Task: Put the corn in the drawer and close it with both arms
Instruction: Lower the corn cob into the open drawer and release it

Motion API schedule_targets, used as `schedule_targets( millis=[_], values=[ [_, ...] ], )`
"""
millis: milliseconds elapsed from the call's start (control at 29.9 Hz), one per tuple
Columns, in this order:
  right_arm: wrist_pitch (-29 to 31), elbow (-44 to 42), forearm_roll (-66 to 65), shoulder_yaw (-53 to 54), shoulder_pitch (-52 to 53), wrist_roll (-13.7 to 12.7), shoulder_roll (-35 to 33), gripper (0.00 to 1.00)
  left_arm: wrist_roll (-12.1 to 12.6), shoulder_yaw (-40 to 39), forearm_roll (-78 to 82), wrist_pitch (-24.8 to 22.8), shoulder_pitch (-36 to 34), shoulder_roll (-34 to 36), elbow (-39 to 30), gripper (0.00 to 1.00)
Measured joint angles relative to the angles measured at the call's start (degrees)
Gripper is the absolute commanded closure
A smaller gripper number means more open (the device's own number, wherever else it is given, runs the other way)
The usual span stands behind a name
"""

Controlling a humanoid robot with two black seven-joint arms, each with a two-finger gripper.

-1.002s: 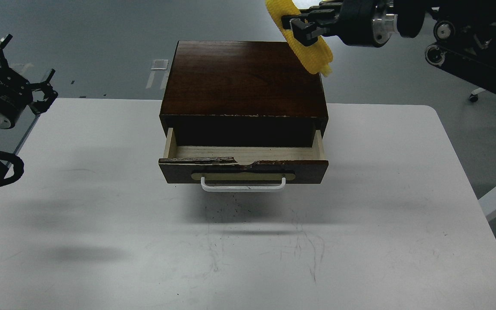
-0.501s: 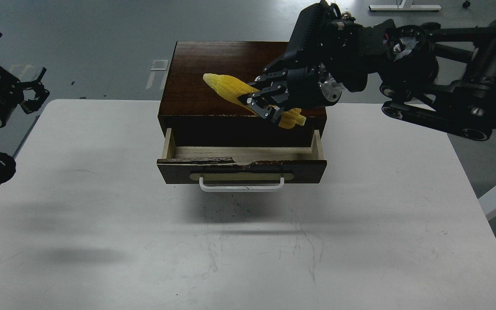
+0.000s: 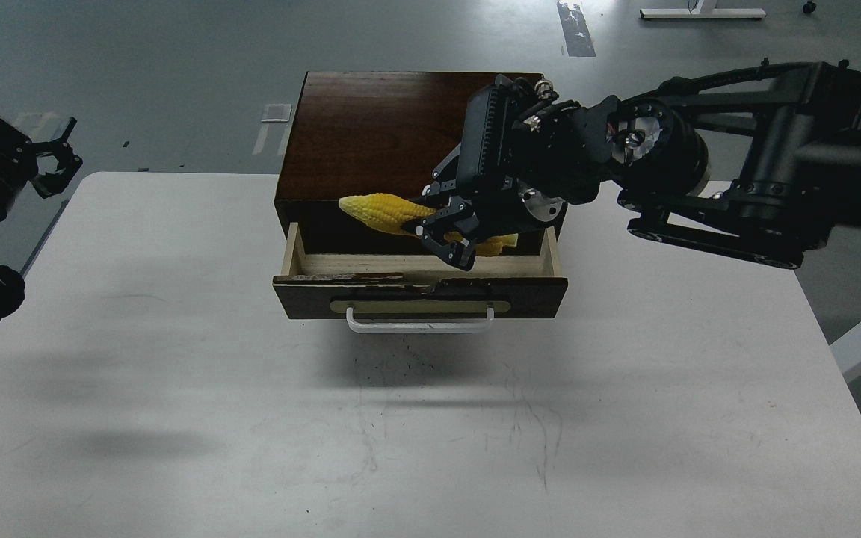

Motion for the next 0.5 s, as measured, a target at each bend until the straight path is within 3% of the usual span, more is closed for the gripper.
schedule_targets(
  millis=[67,200,301,501],
  values=[
    [0.0,-0.2,-0.5,-0.7,-0.4,0.0,0.2,0.72,0.0,0.0,0.0,0.0,0.0,0.3,0.1,0.02],
    [0.0,-0.5,-1.1,-1.2,-0.6,0.0,0.3,0.52,0.0,0.0,0.0,0.0,0.1,0.5,0.1,0.02],
    [-0.1,-0.5,-1.2,-1.3,-0.8,0.0,0.3,0.43,0.0,0.0,0.0,0.0,0.2,0.6,0.2,0.02],
    [-0.1,-0.4,-1.1,-1.3,-1.2,0.0,0.3,0.34,0.0,0.0,0.0,0.0,0.2,0.6,0.2,0.02]
  ],
)
